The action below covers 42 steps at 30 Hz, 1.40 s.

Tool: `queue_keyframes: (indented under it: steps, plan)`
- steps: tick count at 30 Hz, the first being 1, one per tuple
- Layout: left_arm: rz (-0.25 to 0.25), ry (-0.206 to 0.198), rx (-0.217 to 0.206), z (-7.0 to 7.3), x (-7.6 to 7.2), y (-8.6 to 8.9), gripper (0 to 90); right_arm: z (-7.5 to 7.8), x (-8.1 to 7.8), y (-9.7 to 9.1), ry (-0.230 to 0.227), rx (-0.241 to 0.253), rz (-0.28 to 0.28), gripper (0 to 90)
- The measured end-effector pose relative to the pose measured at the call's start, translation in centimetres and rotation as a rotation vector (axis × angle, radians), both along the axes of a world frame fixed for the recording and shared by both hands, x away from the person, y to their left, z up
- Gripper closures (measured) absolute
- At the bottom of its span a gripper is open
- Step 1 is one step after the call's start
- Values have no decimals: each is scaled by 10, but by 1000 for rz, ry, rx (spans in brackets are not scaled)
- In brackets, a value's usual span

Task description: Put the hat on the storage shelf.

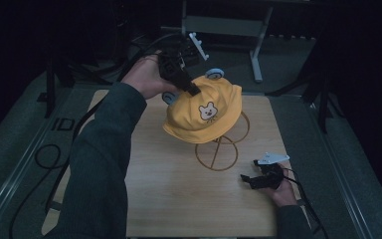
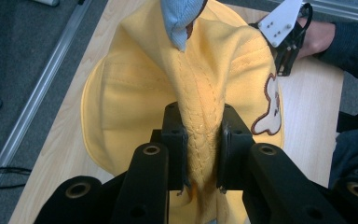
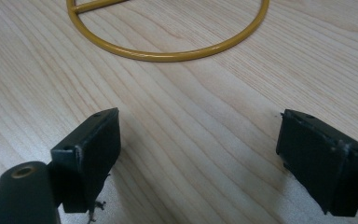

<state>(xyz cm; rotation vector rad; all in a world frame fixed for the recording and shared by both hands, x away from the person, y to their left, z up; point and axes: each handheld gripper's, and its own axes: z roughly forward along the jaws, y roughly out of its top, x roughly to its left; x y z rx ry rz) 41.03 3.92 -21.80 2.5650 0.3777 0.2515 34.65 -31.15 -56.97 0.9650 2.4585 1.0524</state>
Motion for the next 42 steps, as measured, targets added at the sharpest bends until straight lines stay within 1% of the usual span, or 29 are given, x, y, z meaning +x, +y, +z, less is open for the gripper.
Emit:
queue_keyframes:
  steps: [7,11,15,19,22,33,39,42]
  plan:
    - [-5,-1,9,-1,3,-11,761,0,0,0,-1,0,0,135]
    - [-9,2,8,-4,6,-17,760,0,0,0,-1,0,0,135]
    - [-9,4,17,-7,9,-25,759,0,0,0,-1,0,0,135]
    - [-9,10,10,-10,12,-31,759,0,0,0,-1,0,1,135]
    - [-6,10,16,-11,13,-36,758,0,0,0,-1,-1,1,135]
    - [-12,5,28,-14,16,-52,756,0,0,0,-1,-1,1,135]
    - [-11,8,40,-19,17,-62,757,0,0,0,-1,-1,1,135]
    - [-8,11,39,-21,20,-66,756,0,0,0,-1,-2,2,135]
